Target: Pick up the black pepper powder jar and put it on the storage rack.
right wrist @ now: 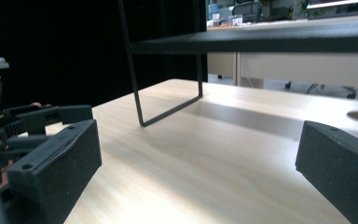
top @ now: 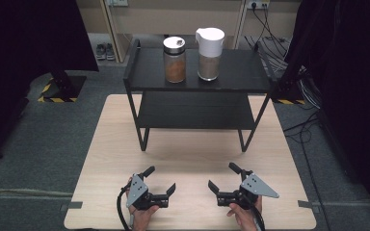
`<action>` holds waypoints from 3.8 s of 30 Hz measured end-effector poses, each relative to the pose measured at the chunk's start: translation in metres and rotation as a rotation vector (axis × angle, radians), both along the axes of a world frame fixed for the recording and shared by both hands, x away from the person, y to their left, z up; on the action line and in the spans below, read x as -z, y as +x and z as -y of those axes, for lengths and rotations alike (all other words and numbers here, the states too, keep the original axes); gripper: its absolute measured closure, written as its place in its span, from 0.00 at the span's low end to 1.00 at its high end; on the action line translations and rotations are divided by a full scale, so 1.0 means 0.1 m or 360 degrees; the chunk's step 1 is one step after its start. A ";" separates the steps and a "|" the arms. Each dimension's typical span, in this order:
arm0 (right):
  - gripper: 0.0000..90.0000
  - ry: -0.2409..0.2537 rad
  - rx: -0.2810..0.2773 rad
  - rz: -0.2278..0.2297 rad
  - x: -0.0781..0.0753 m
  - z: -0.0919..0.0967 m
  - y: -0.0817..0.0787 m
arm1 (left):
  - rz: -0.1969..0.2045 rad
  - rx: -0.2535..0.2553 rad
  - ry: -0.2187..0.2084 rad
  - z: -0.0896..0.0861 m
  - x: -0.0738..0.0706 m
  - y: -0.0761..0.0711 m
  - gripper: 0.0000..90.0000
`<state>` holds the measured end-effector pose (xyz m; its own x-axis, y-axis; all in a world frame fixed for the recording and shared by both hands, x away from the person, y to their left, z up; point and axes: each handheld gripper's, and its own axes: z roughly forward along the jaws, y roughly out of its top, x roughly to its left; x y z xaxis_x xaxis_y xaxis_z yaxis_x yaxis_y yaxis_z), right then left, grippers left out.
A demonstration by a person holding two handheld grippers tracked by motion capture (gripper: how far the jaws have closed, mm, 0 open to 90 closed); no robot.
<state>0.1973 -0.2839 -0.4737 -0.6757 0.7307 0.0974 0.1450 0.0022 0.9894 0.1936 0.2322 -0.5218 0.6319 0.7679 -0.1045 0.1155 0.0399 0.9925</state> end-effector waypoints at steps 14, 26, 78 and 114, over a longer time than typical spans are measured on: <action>0.00 -0.0007 0.0000 -0.0041 0.13 0.01 -0.04 | 0.0004 0.0005 -0.0007 -0.01 0.01 0.00 0.00; 0.00 -0.0008 -0.0006 -0.0055 0.14 0.00 -0.03 | 0.0004 0.0006 -0.0005 -0.01 0.00 0.00 0.00; 0.00 -0.0005 -0.0006 -0.0071 0.16 0.00 -0.02 | 0.0003 0.0009 -0.0007 -0.01 0.01 0.00 0.00; 0.00 0.0001 -0.0002 -0.0074 0.16 0.00 -0.02 | 0.0004 0.0009 -0.0009 -0.01 0.01 0.00 0.00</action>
<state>0.1949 -0.2843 -0.4893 -0.6713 0.7298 0.1291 0.1906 0.0017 0.9817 0.1932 0.2336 -0.5224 0.6366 0.7637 -0.1072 0.1134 0.0447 0.9925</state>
